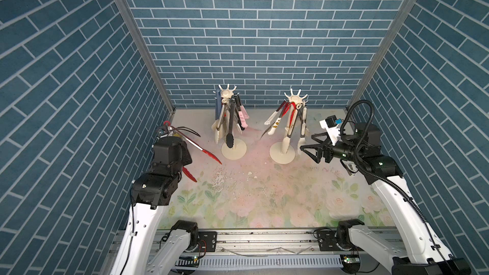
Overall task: Hang food tongs on kitchen utensil racks
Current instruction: Pick up the food tongs from the center of the board.
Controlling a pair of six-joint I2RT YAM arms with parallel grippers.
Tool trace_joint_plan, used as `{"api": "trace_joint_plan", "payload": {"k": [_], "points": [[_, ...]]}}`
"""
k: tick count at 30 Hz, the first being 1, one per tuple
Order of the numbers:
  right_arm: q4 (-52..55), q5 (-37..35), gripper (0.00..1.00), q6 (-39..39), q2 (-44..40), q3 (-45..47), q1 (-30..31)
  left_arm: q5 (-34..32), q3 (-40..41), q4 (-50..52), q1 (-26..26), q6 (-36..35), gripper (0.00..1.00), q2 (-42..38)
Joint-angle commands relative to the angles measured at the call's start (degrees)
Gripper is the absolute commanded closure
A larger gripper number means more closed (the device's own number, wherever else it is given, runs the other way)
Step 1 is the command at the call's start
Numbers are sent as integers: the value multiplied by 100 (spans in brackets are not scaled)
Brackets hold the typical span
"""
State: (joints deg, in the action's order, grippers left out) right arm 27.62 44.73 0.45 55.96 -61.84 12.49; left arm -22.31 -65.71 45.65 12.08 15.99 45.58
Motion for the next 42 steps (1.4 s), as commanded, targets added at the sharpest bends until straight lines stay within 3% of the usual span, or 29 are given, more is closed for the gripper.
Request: {"api": "trace_joint_plan", "payload": {"k": [1, 9, 17, 31, 42], "points": [[-285, -9, 6, 283, -105, -299, 36, -345, -345, -614, 475, -727, 100, -32], [-584, 193, 8, 645, 96, -785, 43, -958, -835, -1873, 2300, -2179, 100, 498], [-594, 399, 12, 739, 498, -1441, 649, -462, -1545, -2428, 3365, -2897, 100, 1344], [-994, 94, 20, 770, 1158, -1940, 2217, -192, -1265, -3553, 4104, -3045, 100, 1705], [-1458, -393, 27, 959, 1461, -2139, 2590, -429, -1026, -4080, 4449, -3133, 100, 1934]]}}
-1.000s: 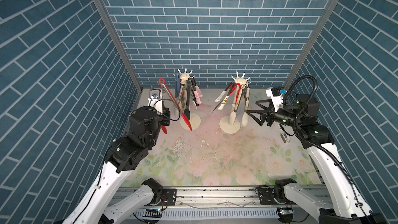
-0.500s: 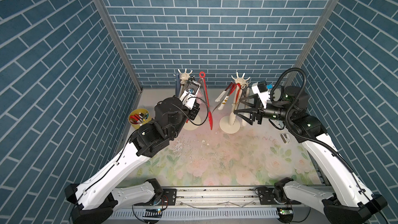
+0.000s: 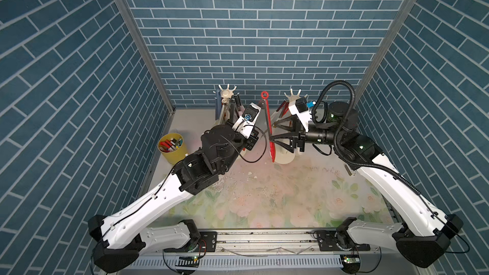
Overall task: Hang food tongs on kitchen utensil racks
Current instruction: Pick up the food tongs from the center of the board.
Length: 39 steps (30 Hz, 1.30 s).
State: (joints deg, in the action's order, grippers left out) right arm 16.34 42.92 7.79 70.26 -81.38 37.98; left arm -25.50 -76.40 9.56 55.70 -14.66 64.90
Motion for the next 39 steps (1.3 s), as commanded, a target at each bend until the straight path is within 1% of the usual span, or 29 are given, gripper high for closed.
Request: {"api": "trace_joint_plan", "payload": {"k": [1, 6, 9, 13, 16, 19, 20, 22, 24, 25, 28, 30, 31, 33, 34, 35, 36, 39], "points": [[-335, -272, 28, 223, 40, -190, 49, -157, 45, -511, 118, -95, 100, 14], [-330, -467, 39, 240, 76, -210, 56, -302, 110, -716, 239, -166, 100, 82], [-343, -536, 50, 232, 93, -220, 76, -374, 130, -804, 299, -251, 100, 144], [-333, -582, 59, 223, 84, -222, 79, -484, 204, -957, 330, -318, 100, 165], [-296, -598, 69, 223, 93, -240, 85, -526, 222, -1020, 342, -319, 100, 207], [-304, -601, 76, 223, 76, -242, 87, -552, 222, -1034, 353, -323, 100, 250], [-307, -600, 80, 223, 76, -250, 95, -554, 241, -1071, 356, -306, 100, 255], [-281, -626, 90, 223, 84, -262, 96, -542, 282, -1151, 362, -284, 99, 242], [-263, -665, 98, 230, 79, -266, 99, -517, 325, -1216, 357, -252, 92, 225], [-260, -679, 100, 232, 72, -277, 95, -505, 348, -1257, 359, -232, 89, 202], [-277, -705, 100, 236, 42, -279, 96, -477, 385, -1329, 360, -133, 75, 163], [-310, -724, 100, 249, 26, -281, 96, -437, 389, -1313, 356, -47, 60, 136], [-318, -740, 100, 262, 10, -281, 96, -380, 384, -1287, 362, -2, 51, 119], [-325, -791, 100, 267, -11, -294, 96, -310, 366, -1207, 358, 95, 27, 63], [-313, -826, 100, 257, -33, -302, 96, -313, 341, -1161, 362, 165, 18, 26], [-283, -897, 100, 217, -62, -313, 96, -304, 313, -1082, 359, 234, 2, -13], [-253, -977, 100, 170, -91, -332, 96, -299, 279, -1015, 362, 299, 1, -53], [-72, -1309, 100, -56, -215, -415, 100, -266, 211, -823, 362, 525, 1, -183]]}}
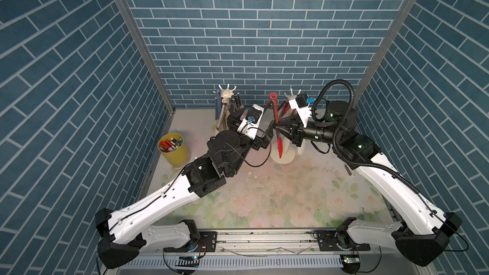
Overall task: Hang food tongs on kitchen utensil racks
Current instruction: Pick up the food tongs from the center of the board.
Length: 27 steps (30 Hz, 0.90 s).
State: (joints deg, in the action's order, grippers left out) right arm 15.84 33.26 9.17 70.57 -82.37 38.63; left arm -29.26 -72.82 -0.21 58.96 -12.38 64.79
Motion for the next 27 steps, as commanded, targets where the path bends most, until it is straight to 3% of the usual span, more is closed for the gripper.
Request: {"api": "trace_joint_plan", "payload": {"k": [1, 19, 23, 27], "points": [[30, -446, 100, -290, -292, -339, 30, 183, -164, 228, 30, 358, 1, -220], [855, -2703, 100, -1781, -914, -1143, -44, 174, -158, 1199, 37, 815, 1, -767], [1041, -3171, 100, -2147, -948, -1298, -267, 218, -154, 1383, 36, 901, 1, -816], [1052, -3021, 100, -2182, -1048, -1333, -793, 223, -120, 1509, 37, 970, 1, -853]]}}
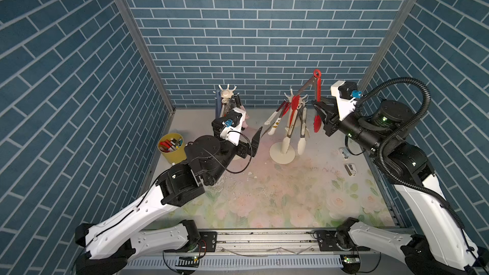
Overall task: Hang food tongs on kitchen utensil racks
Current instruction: Pick up the food tongs from the center of the board.
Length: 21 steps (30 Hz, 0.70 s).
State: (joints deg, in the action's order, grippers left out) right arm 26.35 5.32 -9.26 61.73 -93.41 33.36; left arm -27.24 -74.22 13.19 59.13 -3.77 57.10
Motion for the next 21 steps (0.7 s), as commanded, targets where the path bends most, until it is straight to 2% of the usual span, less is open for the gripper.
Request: {"api": "trace_joint_plan", "payload": {"k": [1, 9, 21], "points": [[18, -201, 100, -340, -170, -247, -400, 29, 29, 183, 16, 116, 1, -92], [94, -58, 100, -372, -124, -201, -1074, 66, 122, 276, 16, 209, 1, -129], [-2, 1339, 100, 287, -89, -281, -1166, 53, 250, 178, 16, 201, 1, -157]]}}
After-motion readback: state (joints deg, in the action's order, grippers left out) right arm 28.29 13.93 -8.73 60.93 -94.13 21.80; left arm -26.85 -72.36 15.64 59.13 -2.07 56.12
